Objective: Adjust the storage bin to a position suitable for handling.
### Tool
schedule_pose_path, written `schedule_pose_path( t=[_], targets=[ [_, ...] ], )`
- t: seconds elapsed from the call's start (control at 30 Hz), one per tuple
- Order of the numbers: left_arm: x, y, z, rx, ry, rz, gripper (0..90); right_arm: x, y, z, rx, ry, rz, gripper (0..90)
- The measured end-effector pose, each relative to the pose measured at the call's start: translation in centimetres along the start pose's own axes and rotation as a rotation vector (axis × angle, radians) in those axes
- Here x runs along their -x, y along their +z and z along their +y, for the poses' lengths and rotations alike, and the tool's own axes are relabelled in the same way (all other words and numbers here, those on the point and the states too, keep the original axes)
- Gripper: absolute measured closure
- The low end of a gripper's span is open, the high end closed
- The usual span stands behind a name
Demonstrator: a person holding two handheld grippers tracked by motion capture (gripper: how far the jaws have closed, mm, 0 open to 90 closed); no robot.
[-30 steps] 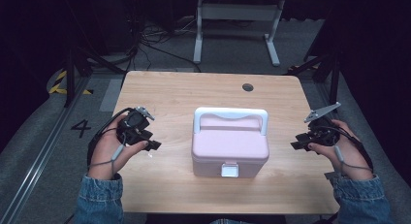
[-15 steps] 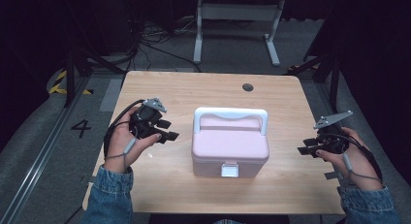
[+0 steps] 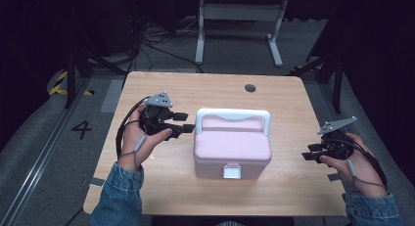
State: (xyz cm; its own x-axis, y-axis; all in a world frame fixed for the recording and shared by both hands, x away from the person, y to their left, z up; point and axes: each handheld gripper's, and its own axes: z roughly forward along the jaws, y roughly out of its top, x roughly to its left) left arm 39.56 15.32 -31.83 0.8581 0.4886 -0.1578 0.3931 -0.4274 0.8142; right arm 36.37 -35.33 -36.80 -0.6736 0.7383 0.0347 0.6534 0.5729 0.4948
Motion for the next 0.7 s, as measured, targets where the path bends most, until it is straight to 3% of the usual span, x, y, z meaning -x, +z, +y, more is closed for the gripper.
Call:
schedule_pose_path(
  t=[0.17, 0.33, 0.5, 0.7],
  targets=[
    [0.6, 0.7, 0.0, 0.068, -0.006, 0.003, 48.9, -0.1, 0.2, -0.1, -0.004, 0.001, 0.007, 56.1],
    [0.8, 1.4, 0.2, 0.066, -0.005, 0.018, 47.1, 0.0, 0.3, -0.1, -0.006, 0.004, 0.009, 55.8],
    [1.0, 2.8, 0.1, 0.072, -0.008, 0.046, 39.5, -0.1, 0.6, -0.1, -0.004, 0.004, 0.009, 55.3],
    [1.1, 4.0, 0.3, 0.078, -0.01, 0.07, 38.6, -0.1, 0.7, -0.2, -0.001, 0.004, 0.006, 55.3]
  ],
)
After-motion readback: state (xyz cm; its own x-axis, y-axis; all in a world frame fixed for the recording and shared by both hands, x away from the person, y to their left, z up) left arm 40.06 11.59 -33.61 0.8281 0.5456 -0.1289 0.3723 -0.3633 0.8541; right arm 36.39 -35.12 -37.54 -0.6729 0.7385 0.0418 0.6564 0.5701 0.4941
